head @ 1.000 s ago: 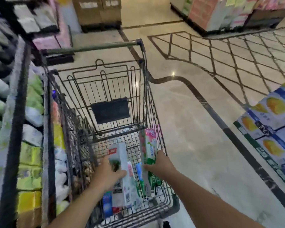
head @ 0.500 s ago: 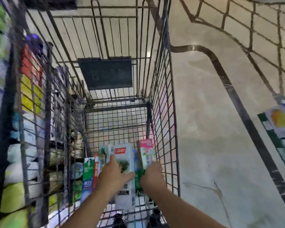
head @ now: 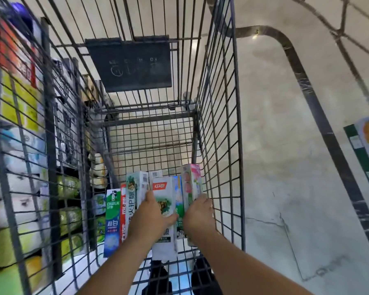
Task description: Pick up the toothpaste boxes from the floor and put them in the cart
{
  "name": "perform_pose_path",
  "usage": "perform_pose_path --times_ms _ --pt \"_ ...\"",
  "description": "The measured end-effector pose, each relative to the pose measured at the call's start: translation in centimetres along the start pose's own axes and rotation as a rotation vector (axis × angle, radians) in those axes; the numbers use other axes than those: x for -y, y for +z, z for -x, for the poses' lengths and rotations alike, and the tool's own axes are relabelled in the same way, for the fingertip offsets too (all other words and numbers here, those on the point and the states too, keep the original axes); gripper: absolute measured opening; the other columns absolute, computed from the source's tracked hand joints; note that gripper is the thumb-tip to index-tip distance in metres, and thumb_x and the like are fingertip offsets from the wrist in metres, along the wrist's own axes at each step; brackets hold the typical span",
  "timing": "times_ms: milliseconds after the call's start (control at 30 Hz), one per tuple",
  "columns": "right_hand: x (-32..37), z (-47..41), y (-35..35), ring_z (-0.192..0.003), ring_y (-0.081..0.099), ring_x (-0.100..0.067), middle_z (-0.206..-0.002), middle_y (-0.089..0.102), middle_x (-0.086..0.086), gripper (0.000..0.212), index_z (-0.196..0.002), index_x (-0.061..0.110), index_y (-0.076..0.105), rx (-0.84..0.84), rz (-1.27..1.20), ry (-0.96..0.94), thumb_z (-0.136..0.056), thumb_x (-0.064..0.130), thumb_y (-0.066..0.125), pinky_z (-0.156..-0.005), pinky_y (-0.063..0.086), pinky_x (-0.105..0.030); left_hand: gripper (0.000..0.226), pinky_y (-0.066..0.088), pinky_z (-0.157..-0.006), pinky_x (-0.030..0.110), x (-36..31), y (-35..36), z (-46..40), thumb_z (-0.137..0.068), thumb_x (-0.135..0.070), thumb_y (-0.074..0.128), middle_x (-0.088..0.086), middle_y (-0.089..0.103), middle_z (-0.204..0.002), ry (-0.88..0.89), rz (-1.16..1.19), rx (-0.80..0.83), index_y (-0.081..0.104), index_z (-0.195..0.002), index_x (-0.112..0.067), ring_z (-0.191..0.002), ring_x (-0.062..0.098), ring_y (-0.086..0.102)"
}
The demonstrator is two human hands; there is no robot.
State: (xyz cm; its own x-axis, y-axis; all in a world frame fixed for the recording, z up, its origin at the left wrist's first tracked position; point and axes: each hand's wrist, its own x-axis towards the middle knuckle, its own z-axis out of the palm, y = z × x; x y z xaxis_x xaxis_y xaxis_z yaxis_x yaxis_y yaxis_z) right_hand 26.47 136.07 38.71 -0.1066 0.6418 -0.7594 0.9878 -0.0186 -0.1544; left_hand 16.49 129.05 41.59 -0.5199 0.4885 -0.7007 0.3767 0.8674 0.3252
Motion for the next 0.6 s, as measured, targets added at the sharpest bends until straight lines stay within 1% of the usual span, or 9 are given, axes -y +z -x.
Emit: perform_pose_path --times_ms 100,200,267,300,333,400,500,533,600 --pt "-0.5 0.3 -0.8 -0.124 0.047 -0.027 -0.134 0.045 -0.014 0.055 -0.138 0.002 0.034 -0.007 0.003 -0.071 -0.09 0.01 0.06 -0.106 0.041 -0.034 0.097 0.055 -0.08 0.034 -0.4 0.0 -0.4 -0.075 -0.054 0.078 0.005 0.061 -0.125 -0.006 -0.001 0.006 0.025 -0.145 -0.013 -0.104 0.025 0.064" --pt "-0.2 0.3 -2.2 -0.112 0.054 -0.023 -0.121 0.052 -0.008 0.033 -0.124 0.009 0.047 -0.023 -0.204 -0.117 -0.092 0.009 0.056 -0.096 0.051 -0.039 0.1 0.055 -0.078 0.036 -1.2 0.4 -1.0 -0.075 -0.058 0.077 0.008 0.06 -0.123 -0.021 -0.031 0.018 0.022 -0.146 -0.012 -0.105 0.027 0.064" --pt "0.5 0.5 -3.1 -0.1 0.06 -0.02 -0.113 0.056 -0.005 0.022 -0.115 0.014 0.052 -0.085 -0.344 -0.165 -0.097 0.025 0.05 -0.082 0.056 -0.039 0.103 0.051 -0.071 0.034 -2.0 1.0 -1.3 -0.078 -0.059 0.073 0.009 0.059 -0.124 -0.012 -0.059 0.022 0.017 -0.149 -0.01 -0.105 0.028 0.064" --pt "0.8 0.7 -3.4 -0.098 0.062 -0.019 -0.11 0.057 -0.003 0.027 -0.114 0.017 0.053 -0.109 -0.382 -0.191 -0.096 0.036 0.048 -0.08 0.057 -0.039 0.106 0.049 -0.069 0.033 -2.3 1.4 -1.5 -0.081 -0.057 0.071 0.01 0.057 -0.127 -0.006 -0.082 0.034 0.01 -0.153 -0.008 -0.106 0.028 0.063" --pt "1.1 0.8 -3.6 -0.099 0.062 -0.019 -0.11 0.056 -0.001 0.033 -0.115 0.018 0.053 -0.112 -0.416 -0.206 -0.093 0.043 0.047 -0.082 0.056 -0.039 0.105 0.047 -0.069 0.032 -2.5 1.8 -1.6 -0.084 -0.052 0.068 0.013 0.054 -0.132 0.0 -0.109 0.047 0.004 -0.154 -0.006 -0.108 0.03 0.062" --pt "1.4 1.1 -4.1 -0.104 0.059 -0.018 -0.113 0.053 0.001 0.037 -0.12 0.018 0.053 -0.081 -0.469 -0.237 -0.091 0.041 0.051 -0.09 0.053 -0.04 0.094 0.045 -0.07 0.033 -3.0 2.4 -1.7 -0.091 -0.041 0.06 0.016 0.048 -0.14 -0.003 -0.159 0.052 0.002 -0.154 -0.002 -0.111 0.032 0.062" --pt "1.5 1.3 -4.6 -0.107 0.057 -0.017 -0.115 0.054 0.0 0.033 -0.121 0.017 0.054 -0.035 -0.462 -0.271 -0.093 0.033 0.058 -0.095 0.05 -0.037 0.078 0.047 -0.071 0.035 -3.0 2.7 -1.7 -0.095 -0.03 0.058 0.018 0.049 -0.14 -0.009 -0.193 0.027 0.012 -0.151 0.0 -0.11 0.033 0.063" --pt "1.5 1.5 -4.7 -0.105 0.058 -0.016 -0.115 0.056 0.0 0.032 -0.12 0.018 0.055 -0.028 -0.463 -0.281 -0.092 0.032 0.059 -0.093 0.051 -0.037 0.073 0.049 -0.073 0.036 -2.9 2.6 -1.6 -0.094 -0.029 0.06 0.017 0.053 -0.135 -0.007 -0.182 0.029 0.02 -0.148 -0.001 -0.109 0.033 0.064" --pt "1.6 2.2 -5.3 -0.097 0.063 -0.013 -0.111 0.061 0.001 0.026 -0.114 0.021 0.056 -0.005 -0.468 -0.295 -0.091 0.03 0.061 -0.082 0.055 -0.032 0.067 0.054 -0.077 0.038 -2.4 1.9 -1.1 -0.09 -0.032 0.068 0.014 0.059 -0.123 0.002 -0.142 0.042 0.033 -0.139 -0.003 -0.104 0.031 0.065"
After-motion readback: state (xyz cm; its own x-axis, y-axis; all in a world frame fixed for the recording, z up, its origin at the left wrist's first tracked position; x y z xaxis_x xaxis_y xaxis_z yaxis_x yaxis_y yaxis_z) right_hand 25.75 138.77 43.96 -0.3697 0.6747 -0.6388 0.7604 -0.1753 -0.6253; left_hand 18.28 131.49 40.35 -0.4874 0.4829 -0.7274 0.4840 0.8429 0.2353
